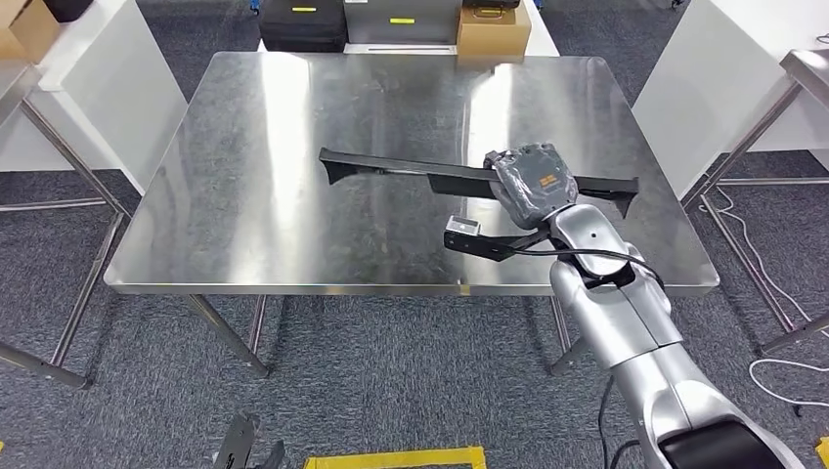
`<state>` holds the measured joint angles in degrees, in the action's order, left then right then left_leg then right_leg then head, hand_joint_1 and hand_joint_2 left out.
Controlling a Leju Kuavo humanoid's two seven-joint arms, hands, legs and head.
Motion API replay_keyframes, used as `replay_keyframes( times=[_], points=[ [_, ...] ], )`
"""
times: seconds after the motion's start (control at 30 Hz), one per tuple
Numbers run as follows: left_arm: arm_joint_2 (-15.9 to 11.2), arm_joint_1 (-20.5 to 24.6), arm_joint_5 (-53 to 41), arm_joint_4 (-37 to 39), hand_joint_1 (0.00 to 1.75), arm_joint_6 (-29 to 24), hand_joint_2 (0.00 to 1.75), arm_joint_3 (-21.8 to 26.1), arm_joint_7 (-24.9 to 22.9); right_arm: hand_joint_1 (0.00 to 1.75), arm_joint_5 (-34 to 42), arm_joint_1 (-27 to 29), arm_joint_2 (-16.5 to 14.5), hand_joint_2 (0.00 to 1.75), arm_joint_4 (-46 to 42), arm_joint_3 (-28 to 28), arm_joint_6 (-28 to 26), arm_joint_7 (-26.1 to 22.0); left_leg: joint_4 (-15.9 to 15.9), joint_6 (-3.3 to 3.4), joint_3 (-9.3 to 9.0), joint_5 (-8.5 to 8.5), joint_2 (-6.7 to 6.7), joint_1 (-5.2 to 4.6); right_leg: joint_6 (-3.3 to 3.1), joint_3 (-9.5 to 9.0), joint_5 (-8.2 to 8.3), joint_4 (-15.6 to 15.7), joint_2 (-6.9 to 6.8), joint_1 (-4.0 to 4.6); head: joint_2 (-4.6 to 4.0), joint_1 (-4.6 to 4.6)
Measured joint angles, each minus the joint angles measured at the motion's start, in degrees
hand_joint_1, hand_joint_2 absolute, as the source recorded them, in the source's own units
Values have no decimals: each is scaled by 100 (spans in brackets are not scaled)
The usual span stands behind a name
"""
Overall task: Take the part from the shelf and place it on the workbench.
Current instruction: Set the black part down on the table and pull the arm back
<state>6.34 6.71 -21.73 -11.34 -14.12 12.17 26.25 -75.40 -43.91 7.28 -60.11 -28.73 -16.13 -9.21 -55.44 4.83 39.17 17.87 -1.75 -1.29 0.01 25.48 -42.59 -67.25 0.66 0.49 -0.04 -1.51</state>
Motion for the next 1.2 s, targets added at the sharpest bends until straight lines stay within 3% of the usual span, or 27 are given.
replay_keyframes(
  times=[0.03,0.07,0.1,0.13,0.2,0.27,0.33,0.4,0.43,0.5,0.57,0.6,0.67,0.7,0.77,0.87,0.93,1.0,1.07,1.1,1.13,1.2],
  points=[
    [9,-1,27,0,0,-30,175,22,67,162,-24,15,0,175,23,-9,-10,-15,-5,14,-31,39,-12,-12,19,274,-6,-266,0,2,0,2],
    [16,-3,54,0,0,-84,175,49,149,162,-47,25,-2,175,49,-21,-20,-34,-11,24,-63,80,-32,-28,54,474,101,-334,0,6,0,4],
    [22,-6,73,0,0,-164,175,80,240,162,-61,22,-11,175,77,-33,-24,-57,-16,32,-100,115,-56,-50,92,584,312,-187,0,16,0,6],
    [30,-7,85,0,0,-271,175,110,342,162,-63,9,-27,175,109,-48,-24,-84,-18,39,-142,146,-78,-73,118,614,602,139,2,35,0,7],
    [62,-10,86,2,0,-559,175,174,571,162,10,-52,-91,175,215,-78,-30,-178,-26,41,-197,197,-114,-117,83,562,1206,839,27,83,0,-4],
    [102,-16,88,4,0,-755,175,227,713,162,158,-161,-203,175,394,-113,-69,-319,-44,26,-199,225,-145,-137,12,510,1508,1127,43,97,0,-24],
    [114,-32,89,3,0,-822,175,276,739,162,260,-282,-331,175,571,-145,-127,-424,-57,-1,-177,242,-164,-140,-22,462,1554,1175,26,33,0,-27],
    [125,-44,87,-1,0,-858,175,310,750,162,289,-386,-432,175,695,-171,-169,-458,-212,-83,-98,353,-111,-133,-61,381,1576,1247,-4,-58,0,-39],
    [124,-42,84,-2,0,-867,175,320,755,162,296,-430,-477,175,746,-182,-183,-463,-452,-148,21,476,-63,-103,-82,339,1577,1273,-22,-95,0,-49],
    [133,-40,82,-2,0,-870,175,330,761,162,302,-500,-542,175,842,-203,-200,-466,-1229,-296,427,778,38,23,-108,304,1550,1281,-47,-108,0,-78],
    [131,-49,83,-2,0,-869,175,344,761,162,303,-522,-572,175,921,-224,-207,-465,-1713,-429,745,839,95,166,-86,277,1508,1277,-59,-134,0,-78],
    [130,-52,83,-2,0,-868,175,353,761,162,303,-523,-580,175,954,-235,-208,-465,-1624,-488,737,709,118,227,-56,253,1478,1272,-62,-156,0,-78],
    [126,-52,82,-2,0,-868,175,367,761,162,303,-532,-599,175,1006,-251,-209,-465,-916,-599,409,296,163,322,28,176,1389,1255,-66,-206,0,-77],
    [128,-49,82,-1,0,-868,175,370,762,162,304,-547,-609,175,1026,-255,-212,-465,-574,-632,213,178,175,329,74,155,1343,1241,-67,-205,0,-89],
    [136,-36,81,1,0,-867,175,369,761,162,306,-578,-625,175,1059,-265,-223,-465,-234,-591,-5,215,176,299,156,157,1278,1224,-71,-178,0,-113],
    [136,-32,88,1,0,-870,175,373,760,162,305,-594,-638,175,1091,-282,-239,-465,-202,-411,-57,349,149,241,258,150,1214,1233,-87,-163,0,-116],
    [134,-30,87,0,0,-872,175,380,761,162,305,-604,-643,175,1103,-288,-251,-472,-158,-311,-121,378,141,234,273,239,1091,1014,-89,-174,0,-108],
    [133,-23,79,0,0,-870,175,388,776,162,315,-609,-644,175,1136,-295,-303,-520,-136,-233,-165,408,138,228,221,598,865,380,-83,-179,0,-97],
    [136,-25,65,0,0,-872,175,392,802,162,376,-596,-655,175,1219,-313,-380,-625,-139,-187,-191,440,126,213,200,1091,684,-366,-75,-169,0,-90],
    [138,-29,59,0,0,-878,175,394,811,162,434,-589,-663,175,1277,-321,-407,-689,-140,-176,-208,457,110,203,221,1267,698,-556,-72,-164,0,-87],
    [140,-32,53,0,0,-886,175,398,815,162,493,-586,-673,175,1340,-329,-422,-749,-143,-174,-230,475,89,194,257,1353,809,-545,-69,-159,0,-84],
    [143,-32,42,0,0,-902,175,411,818,162,582,-598,-702,175,1449,-344,-432,-822,-156,-195,-279,515,53,184,333,1226,1270,90,-69,-158,0,-78]
  ],
)
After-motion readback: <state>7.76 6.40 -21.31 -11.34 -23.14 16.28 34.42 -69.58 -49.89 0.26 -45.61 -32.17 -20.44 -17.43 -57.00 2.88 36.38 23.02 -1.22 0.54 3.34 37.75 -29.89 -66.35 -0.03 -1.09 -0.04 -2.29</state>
